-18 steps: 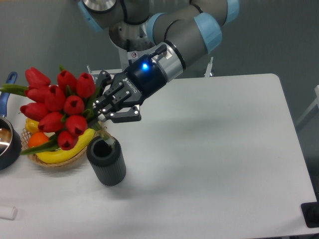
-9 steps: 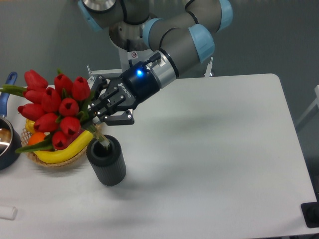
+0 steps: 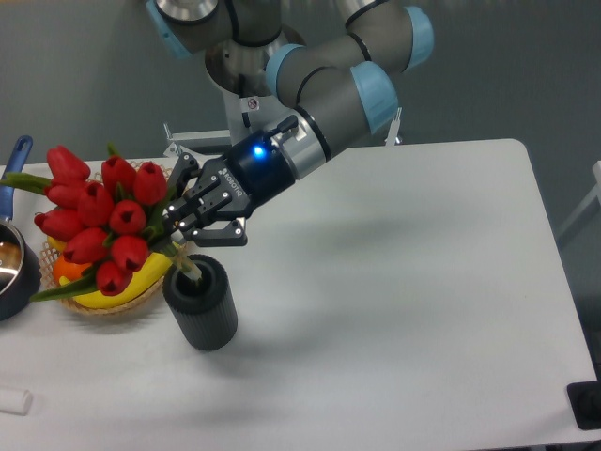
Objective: Insert the flowers into the vase
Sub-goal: 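Align the tulip stems over the black vase opening, then lower the tulip stems into the black vase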
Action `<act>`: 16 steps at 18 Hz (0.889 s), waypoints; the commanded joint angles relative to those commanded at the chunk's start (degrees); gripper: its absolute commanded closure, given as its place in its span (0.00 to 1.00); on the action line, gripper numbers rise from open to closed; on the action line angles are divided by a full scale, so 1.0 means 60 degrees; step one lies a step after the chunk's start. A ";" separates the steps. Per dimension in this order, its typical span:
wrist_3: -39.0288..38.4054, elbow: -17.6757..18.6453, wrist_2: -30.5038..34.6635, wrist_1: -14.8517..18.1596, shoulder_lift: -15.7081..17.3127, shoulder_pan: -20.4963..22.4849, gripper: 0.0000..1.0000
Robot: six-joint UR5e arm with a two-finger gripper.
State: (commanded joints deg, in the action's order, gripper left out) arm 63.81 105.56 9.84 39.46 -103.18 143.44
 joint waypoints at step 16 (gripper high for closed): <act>0.0527 0.0820 0.0088 0.0000 -0.0381 -0.0059 0.80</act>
State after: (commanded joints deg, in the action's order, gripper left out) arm 66.97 110.47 10.37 39.46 -105.47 143.09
